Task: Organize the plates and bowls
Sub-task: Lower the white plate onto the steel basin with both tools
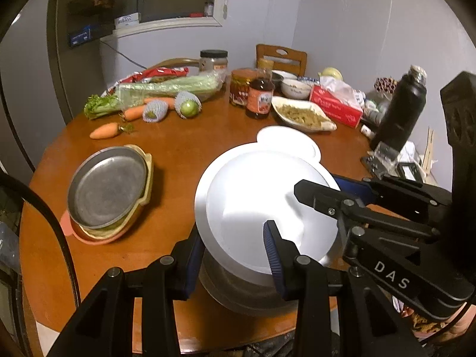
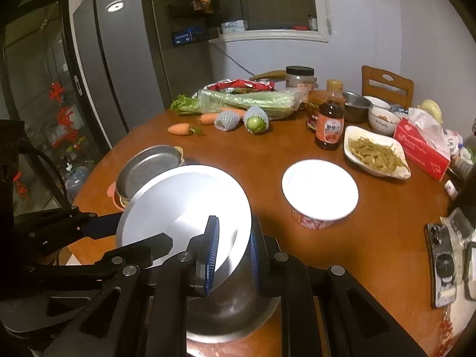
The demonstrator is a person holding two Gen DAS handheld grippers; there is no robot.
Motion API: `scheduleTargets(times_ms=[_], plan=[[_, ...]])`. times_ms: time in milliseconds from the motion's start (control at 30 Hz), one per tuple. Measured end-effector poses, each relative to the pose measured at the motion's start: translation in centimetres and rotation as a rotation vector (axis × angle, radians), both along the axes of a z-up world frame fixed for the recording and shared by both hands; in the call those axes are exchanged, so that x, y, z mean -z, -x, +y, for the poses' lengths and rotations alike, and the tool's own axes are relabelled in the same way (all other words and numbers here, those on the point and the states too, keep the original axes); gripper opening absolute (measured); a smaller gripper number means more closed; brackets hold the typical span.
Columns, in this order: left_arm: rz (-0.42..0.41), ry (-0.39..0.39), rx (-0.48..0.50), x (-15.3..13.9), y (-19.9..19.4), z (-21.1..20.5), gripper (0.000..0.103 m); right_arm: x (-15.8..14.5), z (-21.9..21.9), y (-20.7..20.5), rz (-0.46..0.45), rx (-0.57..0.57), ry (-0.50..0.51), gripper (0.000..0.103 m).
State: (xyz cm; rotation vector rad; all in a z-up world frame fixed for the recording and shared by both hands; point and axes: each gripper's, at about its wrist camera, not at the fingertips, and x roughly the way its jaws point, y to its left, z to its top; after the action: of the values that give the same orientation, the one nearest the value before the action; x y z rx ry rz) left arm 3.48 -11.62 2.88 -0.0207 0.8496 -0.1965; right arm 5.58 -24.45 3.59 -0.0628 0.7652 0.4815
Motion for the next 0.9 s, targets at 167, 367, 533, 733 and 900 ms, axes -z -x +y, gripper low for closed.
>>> scheduleTargets(times_ms=[167, 367, 533, 733, 900], plan=[[0.007, -0.022, 0.013, 0.4, 0.5, -0.7, 0.040, 1.1, -0.8, 0.9, 0.021, 0.015, 0.001, 0.021], [0.008, -0.036, 0.022, 0.6, 0.6, -1.0, 0.040, 1.5, -1.2, 1.4, 0.021, 0.018, 0.000, 0.021], [0.030, -0.039, 0.031, 1.7, 0.1, -1.2, 0.040, 2.2, -1.3, 1.5, 0.035, 0.025, 0.006, 0.021], [0.050, -0.045, 0.040, 2.9, -0.4, -1.6, 0.040, 3.4, -1.7, 1.1, 0.059, 0.034, 0.007, 0.021], [0.058, -0.057, 0.041, 3.5, -0.7, -2.0, 0.039, 4.1, -1.9, 0.9, 0.070, 0.040, 0.012, 0.021]])
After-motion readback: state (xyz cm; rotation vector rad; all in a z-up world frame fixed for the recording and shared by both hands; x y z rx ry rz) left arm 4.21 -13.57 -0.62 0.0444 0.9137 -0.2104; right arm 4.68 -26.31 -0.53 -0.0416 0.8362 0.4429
